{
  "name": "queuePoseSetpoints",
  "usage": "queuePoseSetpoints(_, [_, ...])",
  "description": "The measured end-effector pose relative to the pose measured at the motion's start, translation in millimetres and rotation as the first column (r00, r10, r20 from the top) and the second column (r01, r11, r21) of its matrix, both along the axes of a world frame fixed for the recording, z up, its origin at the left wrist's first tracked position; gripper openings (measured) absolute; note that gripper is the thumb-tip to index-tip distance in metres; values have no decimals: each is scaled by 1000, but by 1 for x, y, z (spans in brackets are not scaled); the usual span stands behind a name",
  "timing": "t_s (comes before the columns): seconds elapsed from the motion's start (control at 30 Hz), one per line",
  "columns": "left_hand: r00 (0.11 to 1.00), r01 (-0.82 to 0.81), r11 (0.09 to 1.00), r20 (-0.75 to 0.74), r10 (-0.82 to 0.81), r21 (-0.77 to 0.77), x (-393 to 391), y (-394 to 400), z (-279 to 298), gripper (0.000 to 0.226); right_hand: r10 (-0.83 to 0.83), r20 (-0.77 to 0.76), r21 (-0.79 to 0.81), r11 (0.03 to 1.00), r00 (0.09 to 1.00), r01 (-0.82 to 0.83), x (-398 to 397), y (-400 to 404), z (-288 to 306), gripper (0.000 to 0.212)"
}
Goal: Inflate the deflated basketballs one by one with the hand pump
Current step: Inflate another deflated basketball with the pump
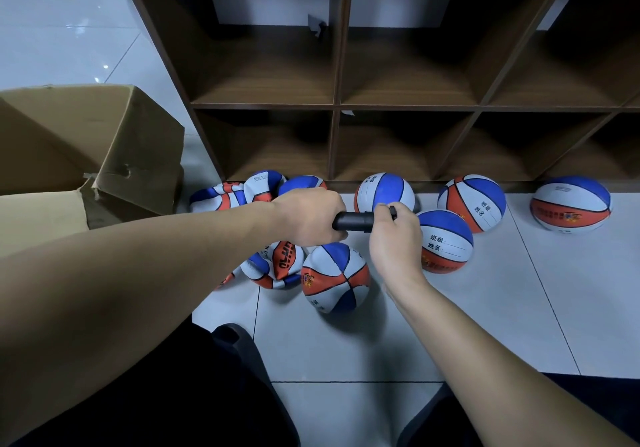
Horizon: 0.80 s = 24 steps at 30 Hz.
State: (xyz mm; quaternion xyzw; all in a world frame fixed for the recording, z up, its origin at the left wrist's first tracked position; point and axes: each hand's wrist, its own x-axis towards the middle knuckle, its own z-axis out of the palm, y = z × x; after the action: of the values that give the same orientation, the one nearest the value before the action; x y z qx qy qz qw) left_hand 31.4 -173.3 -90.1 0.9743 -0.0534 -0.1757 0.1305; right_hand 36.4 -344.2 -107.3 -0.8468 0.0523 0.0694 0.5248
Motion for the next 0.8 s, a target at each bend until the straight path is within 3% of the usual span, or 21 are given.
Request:
queuePoseSetpoints(0.2, [999, 18, 1000, -37, -18, 4, 1, 14, -2, 22, 79, -61, -60, 995, 995, -83, 10, -11, 1, 37])
queuePoseSetpoints(0.43, [996, -35, 998, -76, 39, 55, 1, 53, -7, 24, -124, -111, 14, 992, 986, 127, 34, -44, 7, 35])
queuePoseSetpoints(0.63, [1000, -10, 996, -28, 12, 84, 1, 39, -8, 27, -217, 6, 23, 976, 976, 217, 20, -29, 4, 29])
queuePoseSetpoints(0.8, [999, 18, 996, 30, -21, 85, -1, 25, -5, 27, -123, 5, 10, 992, 992, 123, 9, -16, 0, 33])
